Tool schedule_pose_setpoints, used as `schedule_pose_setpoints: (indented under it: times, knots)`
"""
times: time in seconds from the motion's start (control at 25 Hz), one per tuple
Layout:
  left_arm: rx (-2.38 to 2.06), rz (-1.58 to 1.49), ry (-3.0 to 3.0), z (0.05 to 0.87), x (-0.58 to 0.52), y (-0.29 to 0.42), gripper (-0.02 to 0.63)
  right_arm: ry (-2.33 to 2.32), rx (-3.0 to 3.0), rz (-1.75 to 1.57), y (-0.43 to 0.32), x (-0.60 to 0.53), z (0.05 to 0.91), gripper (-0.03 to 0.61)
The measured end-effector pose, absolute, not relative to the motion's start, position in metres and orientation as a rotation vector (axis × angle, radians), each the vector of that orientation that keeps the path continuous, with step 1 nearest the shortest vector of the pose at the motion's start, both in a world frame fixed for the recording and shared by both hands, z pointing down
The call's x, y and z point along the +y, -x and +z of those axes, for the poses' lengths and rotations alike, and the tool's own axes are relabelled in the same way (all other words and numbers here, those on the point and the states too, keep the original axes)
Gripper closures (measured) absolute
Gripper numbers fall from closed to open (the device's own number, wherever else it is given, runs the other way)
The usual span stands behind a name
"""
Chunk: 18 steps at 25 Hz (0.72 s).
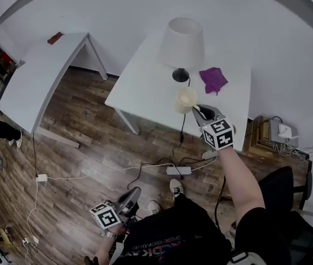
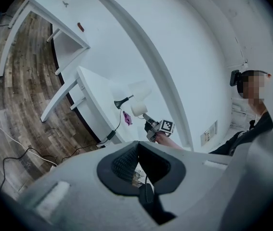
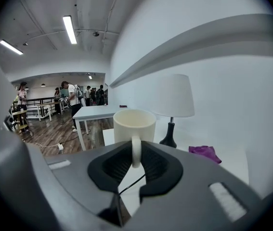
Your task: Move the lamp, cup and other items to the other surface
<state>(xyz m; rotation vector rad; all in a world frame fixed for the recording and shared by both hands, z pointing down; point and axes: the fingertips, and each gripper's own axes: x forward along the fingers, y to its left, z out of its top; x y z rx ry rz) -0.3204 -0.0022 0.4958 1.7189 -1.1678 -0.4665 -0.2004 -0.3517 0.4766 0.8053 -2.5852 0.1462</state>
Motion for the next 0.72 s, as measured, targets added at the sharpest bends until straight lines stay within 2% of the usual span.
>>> schedule_pose_setpoints:
  times: [0.72]
  knots:
    - [-0.871, -0.337, -1.921, 0.478, 0.019, 0.295, 0.617, -1.154, -2.498, 0.194, 0.087, -0.228, 0.448, 0.527]
